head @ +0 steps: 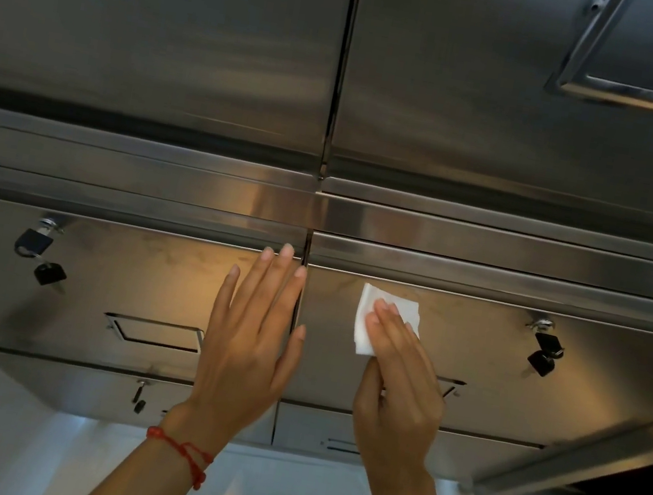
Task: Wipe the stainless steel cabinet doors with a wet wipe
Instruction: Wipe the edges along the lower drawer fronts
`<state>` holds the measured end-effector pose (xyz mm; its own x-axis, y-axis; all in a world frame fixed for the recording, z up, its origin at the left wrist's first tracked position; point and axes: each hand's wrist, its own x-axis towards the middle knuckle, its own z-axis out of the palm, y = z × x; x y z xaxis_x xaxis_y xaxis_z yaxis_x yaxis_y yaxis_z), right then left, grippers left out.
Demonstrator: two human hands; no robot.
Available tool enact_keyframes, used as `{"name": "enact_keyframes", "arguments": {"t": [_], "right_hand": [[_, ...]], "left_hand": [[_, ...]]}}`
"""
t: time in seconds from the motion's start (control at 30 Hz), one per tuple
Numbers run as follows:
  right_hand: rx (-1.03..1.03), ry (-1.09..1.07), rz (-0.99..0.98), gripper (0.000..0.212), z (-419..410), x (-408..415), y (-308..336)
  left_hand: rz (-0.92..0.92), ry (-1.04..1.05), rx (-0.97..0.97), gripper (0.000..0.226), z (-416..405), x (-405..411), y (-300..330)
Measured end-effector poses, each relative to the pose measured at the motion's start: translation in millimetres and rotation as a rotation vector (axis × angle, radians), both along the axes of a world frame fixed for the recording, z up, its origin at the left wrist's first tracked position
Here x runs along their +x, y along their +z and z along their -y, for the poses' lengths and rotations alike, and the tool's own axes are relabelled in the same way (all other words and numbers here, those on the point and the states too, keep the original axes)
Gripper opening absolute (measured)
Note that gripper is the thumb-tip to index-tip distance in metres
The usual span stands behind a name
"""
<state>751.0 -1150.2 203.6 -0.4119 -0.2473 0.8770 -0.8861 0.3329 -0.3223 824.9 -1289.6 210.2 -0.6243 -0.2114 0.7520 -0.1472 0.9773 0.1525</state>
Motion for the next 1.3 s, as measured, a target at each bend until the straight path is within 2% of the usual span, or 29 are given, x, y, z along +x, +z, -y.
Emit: {"name": "enact_keyframes", "arguments": {"t": [0.4,0.73,1.1,1.3], "right_hand": [[-0.125,-0.025,-0.122,0.025,37.5,-2.8,18.3],[-0.045,-0.069,-0.249,0.024,58.5,-18.7,17.5],[0.042,-0.076,-0.352,0.02,72.6,-20.9,13.9],[0.097,-0.088,-0.391,0.024,61.6,-28.7,11.6]], "left_hand": [[-0.047,0.068,-0.095,0.056,13.0,-14.8,0.9],[-0.079,0.084,-0.155,0.053,36.6,-27.6,2.1],[-0.049,0.102,-0.194,0.076,40.0,-33.3,-3.4],[-0.048,0.093,-0.187,0.072,38.8,-32.2,-2.8]]}}
